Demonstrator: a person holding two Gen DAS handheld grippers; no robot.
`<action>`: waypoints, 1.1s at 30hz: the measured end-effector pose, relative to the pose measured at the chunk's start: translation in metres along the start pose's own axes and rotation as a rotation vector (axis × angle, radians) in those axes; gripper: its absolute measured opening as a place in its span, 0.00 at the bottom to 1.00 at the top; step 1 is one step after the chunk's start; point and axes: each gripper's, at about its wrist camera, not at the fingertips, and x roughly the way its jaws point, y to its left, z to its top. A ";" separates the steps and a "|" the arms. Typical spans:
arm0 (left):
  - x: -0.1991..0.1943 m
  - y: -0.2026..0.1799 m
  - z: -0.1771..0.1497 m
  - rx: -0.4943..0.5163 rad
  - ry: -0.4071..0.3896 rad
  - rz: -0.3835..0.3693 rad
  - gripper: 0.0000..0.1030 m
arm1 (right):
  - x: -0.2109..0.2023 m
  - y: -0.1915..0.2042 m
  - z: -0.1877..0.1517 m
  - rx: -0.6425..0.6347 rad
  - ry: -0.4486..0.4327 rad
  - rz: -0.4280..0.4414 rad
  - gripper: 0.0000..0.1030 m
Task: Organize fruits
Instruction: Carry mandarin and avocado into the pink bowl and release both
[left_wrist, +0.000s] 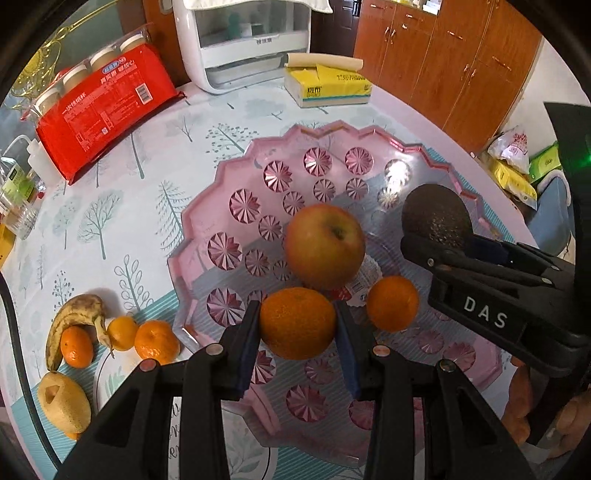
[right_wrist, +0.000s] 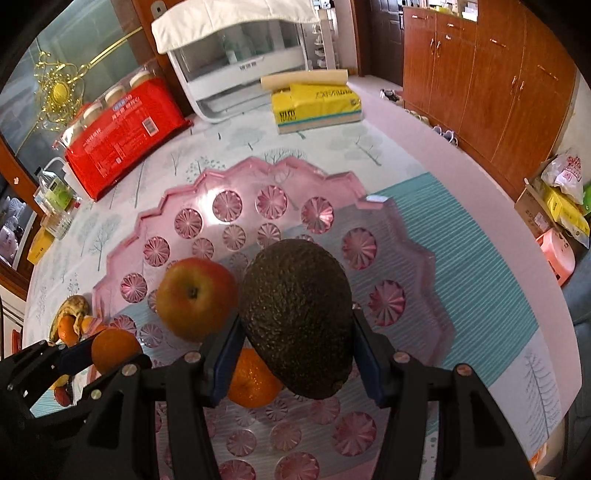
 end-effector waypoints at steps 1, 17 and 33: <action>0.002 0.000 -0.001 0.002 0.004 0.001 0.36 | 0.002 0.001 0.000 -0.001 0.009 -0.004 0.55; 0.005 0.001 -0.010 0.004 0.018 0.018 0.66 | 0.004 0.016 -0.007 -0.067 0.007 -0.066 0.63; -0.042 0.002 -0.024 -0.011 -0.051 0.035 0.79 | -0.038 0.019 -0.026 -0.060 -0.041 -0.028 0.63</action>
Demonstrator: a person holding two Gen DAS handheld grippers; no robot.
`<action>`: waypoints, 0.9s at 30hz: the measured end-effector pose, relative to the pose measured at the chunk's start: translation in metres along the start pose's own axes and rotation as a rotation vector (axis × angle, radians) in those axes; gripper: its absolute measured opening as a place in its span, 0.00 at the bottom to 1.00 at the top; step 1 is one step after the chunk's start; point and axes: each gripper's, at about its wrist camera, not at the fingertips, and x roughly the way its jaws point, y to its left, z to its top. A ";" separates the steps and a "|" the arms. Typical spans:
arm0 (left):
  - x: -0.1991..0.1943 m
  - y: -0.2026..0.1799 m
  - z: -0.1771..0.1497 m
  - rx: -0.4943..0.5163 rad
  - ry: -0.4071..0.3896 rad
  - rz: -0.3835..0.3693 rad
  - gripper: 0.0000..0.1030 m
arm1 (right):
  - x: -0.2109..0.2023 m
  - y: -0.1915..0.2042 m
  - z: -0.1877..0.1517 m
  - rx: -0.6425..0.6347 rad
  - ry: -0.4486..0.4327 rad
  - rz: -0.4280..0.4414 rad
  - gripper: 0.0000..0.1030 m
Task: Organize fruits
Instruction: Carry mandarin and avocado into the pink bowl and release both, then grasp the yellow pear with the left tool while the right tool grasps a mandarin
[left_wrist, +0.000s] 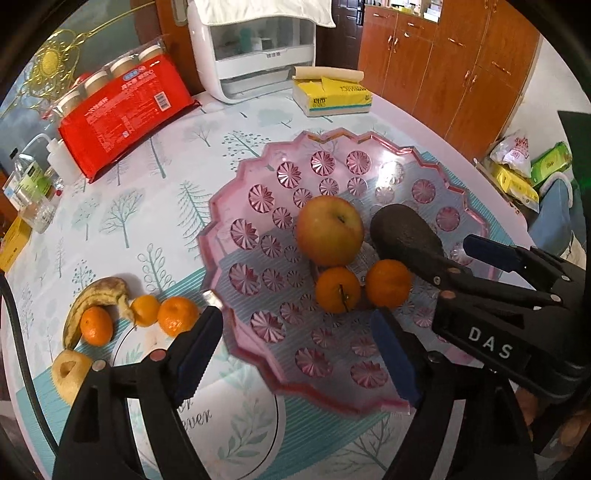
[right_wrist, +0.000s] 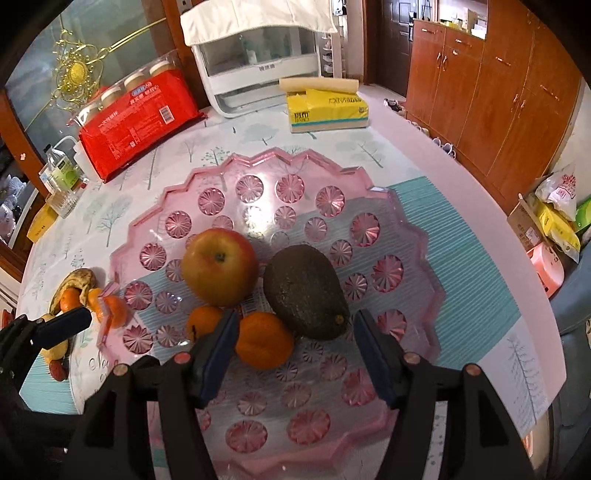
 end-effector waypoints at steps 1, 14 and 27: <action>-0.004 0.001 -0.002 -0.005 -0.005 0.004 0.79 | -0.004 0.000 -0.001 0.002 -0.005 0.001 0.63; -0.076 0.024 -0.039 -0.118 -0.072 0.037 0.80 | -0.059 0.004 -0.024 -0.010 -0.044 0.052 0.63; -0.165 0.087 -0.095 -0.304 -0.162 0.152 0.83 | -0.108 0.053 -0.041 -0.161 -0.085 0.171 0.63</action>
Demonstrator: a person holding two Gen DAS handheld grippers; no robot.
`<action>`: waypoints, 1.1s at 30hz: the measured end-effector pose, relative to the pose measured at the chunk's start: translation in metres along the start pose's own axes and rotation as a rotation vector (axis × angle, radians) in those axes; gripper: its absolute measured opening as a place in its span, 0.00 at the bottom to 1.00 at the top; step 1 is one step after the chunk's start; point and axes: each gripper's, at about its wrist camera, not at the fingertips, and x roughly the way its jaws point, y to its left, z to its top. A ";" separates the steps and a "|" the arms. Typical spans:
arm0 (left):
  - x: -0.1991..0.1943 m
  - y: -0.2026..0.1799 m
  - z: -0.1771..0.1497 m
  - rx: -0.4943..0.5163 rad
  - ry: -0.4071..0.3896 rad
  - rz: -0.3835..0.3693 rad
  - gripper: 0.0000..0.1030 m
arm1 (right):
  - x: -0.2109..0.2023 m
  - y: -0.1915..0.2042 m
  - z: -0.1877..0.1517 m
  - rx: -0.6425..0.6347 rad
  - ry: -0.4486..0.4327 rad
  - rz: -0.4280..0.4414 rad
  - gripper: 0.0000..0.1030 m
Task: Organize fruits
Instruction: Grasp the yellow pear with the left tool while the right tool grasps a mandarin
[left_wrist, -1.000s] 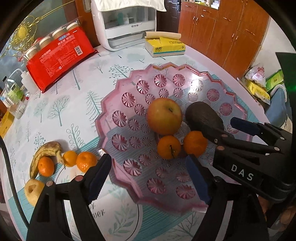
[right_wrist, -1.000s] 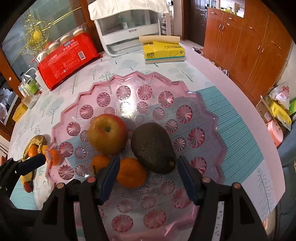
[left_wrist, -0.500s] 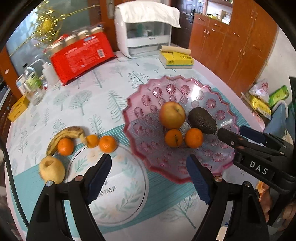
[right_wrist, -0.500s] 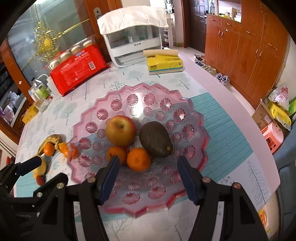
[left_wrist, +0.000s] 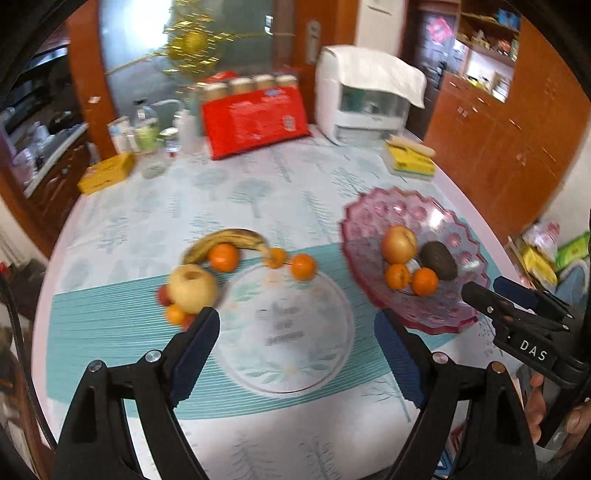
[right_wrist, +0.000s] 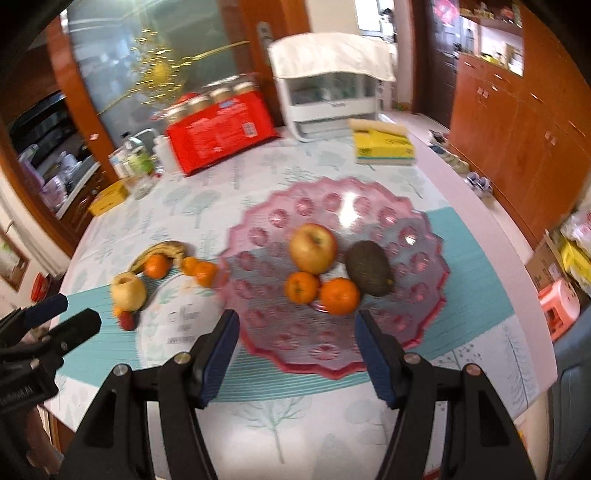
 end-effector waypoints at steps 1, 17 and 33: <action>-0.006 0.008 -0.001 -0.012 -0.010 0.016 0.83 | -0.002 0.008 0.000 -0.018 -0.004 0.013 0.63; -0.007 0.110 0.004 -0.083 0.015 0.113 0.88 | 0.026 0.096 0.014 -0.100 0.041 0.115 0.63; 0.145 0.147 0.029 0.060 0.253 -0.089 0.88 | 0.131 0.146 0.014 0.090 0.134 0.061 0.63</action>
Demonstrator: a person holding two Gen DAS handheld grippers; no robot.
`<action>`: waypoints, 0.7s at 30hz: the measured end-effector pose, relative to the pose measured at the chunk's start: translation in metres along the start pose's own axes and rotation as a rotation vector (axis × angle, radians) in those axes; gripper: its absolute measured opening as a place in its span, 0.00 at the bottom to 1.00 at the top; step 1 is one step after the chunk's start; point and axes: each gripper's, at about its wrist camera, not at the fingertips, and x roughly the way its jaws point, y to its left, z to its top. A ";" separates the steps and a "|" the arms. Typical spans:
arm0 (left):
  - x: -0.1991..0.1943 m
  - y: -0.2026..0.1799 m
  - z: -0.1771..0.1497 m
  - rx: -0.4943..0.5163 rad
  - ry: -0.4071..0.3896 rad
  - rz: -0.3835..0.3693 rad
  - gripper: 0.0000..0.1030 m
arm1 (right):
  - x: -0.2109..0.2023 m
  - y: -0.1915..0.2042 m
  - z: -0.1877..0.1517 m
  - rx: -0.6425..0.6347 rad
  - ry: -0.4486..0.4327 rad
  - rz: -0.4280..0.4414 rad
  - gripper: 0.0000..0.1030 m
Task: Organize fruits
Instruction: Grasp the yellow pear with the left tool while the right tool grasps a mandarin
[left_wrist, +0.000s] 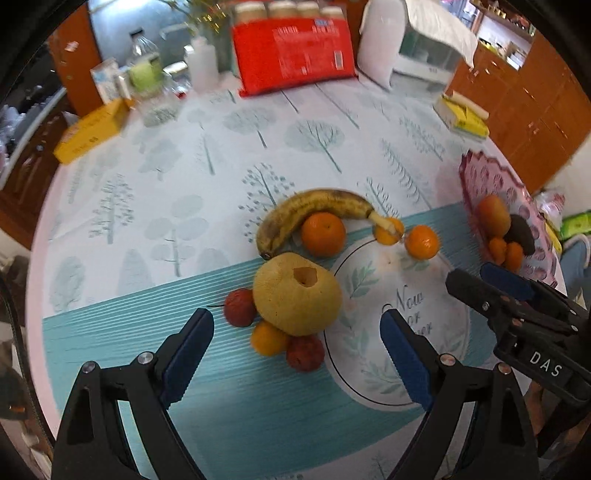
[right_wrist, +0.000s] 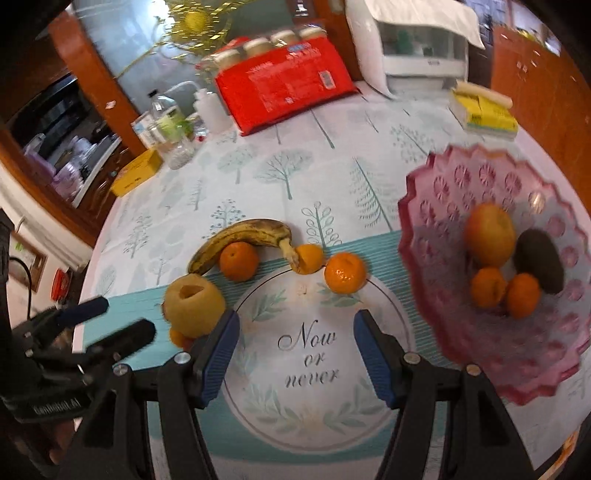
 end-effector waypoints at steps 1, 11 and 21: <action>0.008 0.002 0.001 0.004 0.009 -0.012 0.88 | 0.006 0.000 0.000 0.009 -0.003 -0.009 0.63; 0.048 -0.004 0.002 0.102 0.014 -0.058 0.88 | 0.042 -0.018 -0.005 0.161 -0.070 -0.107 0.63; 0.063 -0.006 0.002 0.134 -0.006 -0.043 0.81 | 0.073 -0.037 -0.001 0.245 -0.104 -0.151 0.53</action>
